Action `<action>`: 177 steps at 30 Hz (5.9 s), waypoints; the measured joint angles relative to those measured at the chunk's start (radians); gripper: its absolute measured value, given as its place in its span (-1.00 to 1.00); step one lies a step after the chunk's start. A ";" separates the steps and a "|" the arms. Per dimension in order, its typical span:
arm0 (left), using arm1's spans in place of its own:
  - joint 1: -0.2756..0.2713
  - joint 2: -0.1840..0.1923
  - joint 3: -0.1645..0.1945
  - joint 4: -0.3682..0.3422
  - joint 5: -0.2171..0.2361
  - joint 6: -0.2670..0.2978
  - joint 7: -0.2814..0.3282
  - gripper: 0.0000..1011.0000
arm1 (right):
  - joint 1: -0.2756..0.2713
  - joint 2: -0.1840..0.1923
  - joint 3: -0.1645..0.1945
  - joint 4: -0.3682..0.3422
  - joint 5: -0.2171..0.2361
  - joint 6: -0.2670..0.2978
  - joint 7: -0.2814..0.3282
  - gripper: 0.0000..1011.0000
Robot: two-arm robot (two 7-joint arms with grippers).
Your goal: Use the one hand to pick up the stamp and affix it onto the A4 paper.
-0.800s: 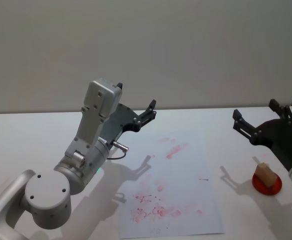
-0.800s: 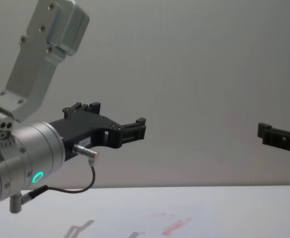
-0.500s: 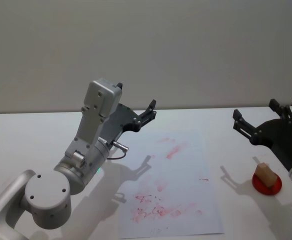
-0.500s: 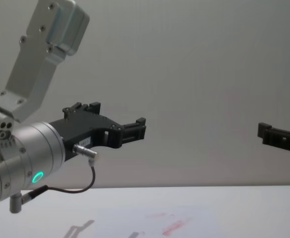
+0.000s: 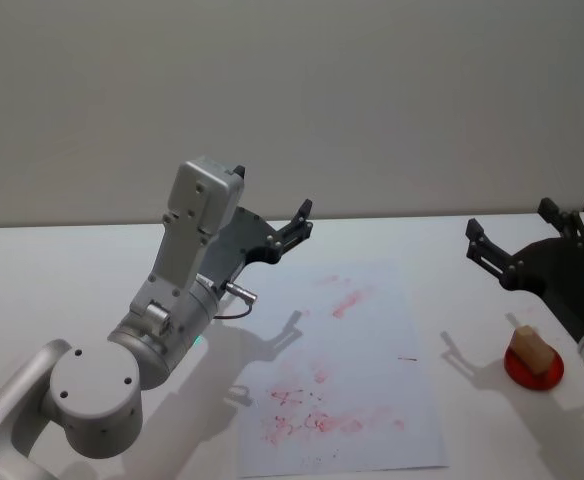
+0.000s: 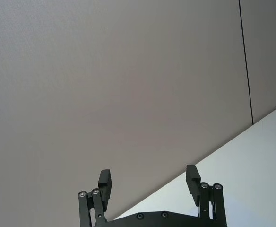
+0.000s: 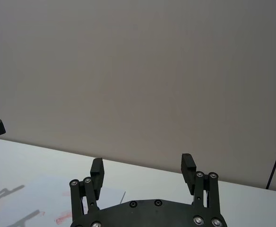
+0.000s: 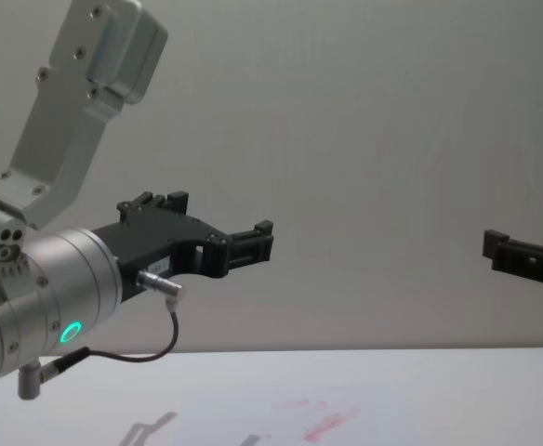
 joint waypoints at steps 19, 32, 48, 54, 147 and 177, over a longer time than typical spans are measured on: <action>0.000 0.000 0.000 0.000 0.000 0.000 0.000 0.98 | 0.000 0.000 0.000 0.000 0.000 0.000 0.000 0.98; 0.000 0.000 0.000 0.000 0.000 0.000 0.000 0.98 | 0.000 0.000 0.000 0.000 0.000 0.000 0.000 0.98; 0.000 0.000 0.000 0.000 0.000 0.000 0.000 0.98 | -0.080 0.077 0.041 -0.040 0.008 0.069 -0.035 0.98; 0.000 0.000 0.000 0.000 0.000 0.000 0.000 0.98 | -0.126 0.116 0.061 -0.056 0.016 0.114 -0.048 0.98; 0.000 0.000 0.000 0.000 0.000 0.000 0.000 0.98 | -0.043 0.054 0.014 0.096 -0.119 0.258 0.110 -0.57; 0.000 0.000 0.000 0.000 0.000 0.000 0.000 0.98 | 0.084 -0.064 -0.073 0.079 -0.142 0.229 0.371 -0.57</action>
